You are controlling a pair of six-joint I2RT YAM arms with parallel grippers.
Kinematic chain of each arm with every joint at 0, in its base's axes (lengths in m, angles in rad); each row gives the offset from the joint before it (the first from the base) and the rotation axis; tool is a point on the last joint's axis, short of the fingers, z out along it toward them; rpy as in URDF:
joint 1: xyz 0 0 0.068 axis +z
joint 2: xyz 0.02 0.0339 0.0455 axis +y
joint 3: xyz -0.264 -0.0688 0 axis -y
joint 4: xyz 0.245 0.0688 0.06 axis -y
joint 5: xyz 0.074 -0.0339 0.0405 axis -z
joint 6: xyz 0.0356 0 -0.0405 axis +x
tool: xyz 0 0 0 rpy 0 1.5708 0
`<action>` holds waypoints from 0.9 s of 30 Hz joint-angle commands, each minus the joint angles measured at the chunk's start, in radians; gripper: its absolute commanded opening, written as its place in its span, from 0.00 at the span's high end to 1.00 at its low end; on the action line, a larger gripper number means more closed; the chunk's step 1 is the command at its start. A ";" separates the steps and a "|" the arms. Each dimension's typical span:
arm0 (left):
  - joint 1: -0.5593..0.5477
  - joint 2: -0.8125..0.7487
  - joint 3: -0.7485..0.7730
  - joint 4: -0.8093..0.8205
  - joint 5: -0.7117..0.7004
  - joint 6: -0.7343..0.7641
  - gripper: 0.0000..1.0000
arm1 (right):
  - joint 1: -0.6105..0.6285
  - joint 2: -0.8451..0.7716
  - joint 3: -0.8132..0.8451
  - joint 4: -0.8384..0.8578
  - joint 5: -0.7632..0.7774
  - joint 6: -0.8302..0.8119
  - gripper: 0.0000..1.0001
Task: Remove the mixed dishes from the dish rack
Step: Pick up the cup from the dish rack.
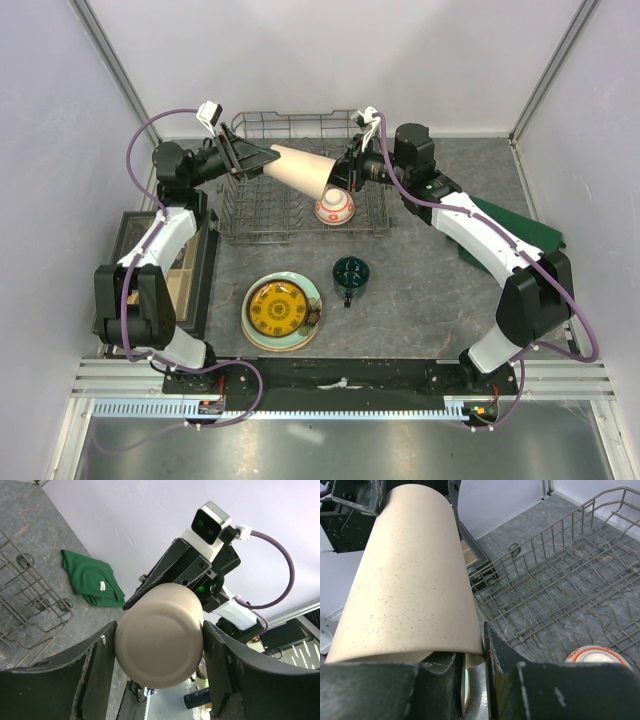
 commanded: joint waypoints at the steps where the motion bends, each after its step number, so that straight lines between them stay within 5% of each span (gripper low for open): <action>1: -0.010 -0.041 -0.006 0.000 0.002 0.052 0.77 | 0.009 -0.019 0.029 0.004 0.025 -0.048 1.00; 8: -0.007 -0.055 -0.014 -0.048 0.002 0.097 0.38 | -0.001 -0.039 0.022 -0.001 0.028 -0.053 1.00; 17: 0.013 -0.067 -0.031 -0.100 -0.014 0.148 0.02 | -0.016 -0.059 0.016 0.001 0.021 -0.049 1.00; 27: 0.063 -0.071 -0.031 -0.108 -0.020 0.158 0.01 | -0.036 -0.099 0.016 -0.050 0.042 -0.080 1.00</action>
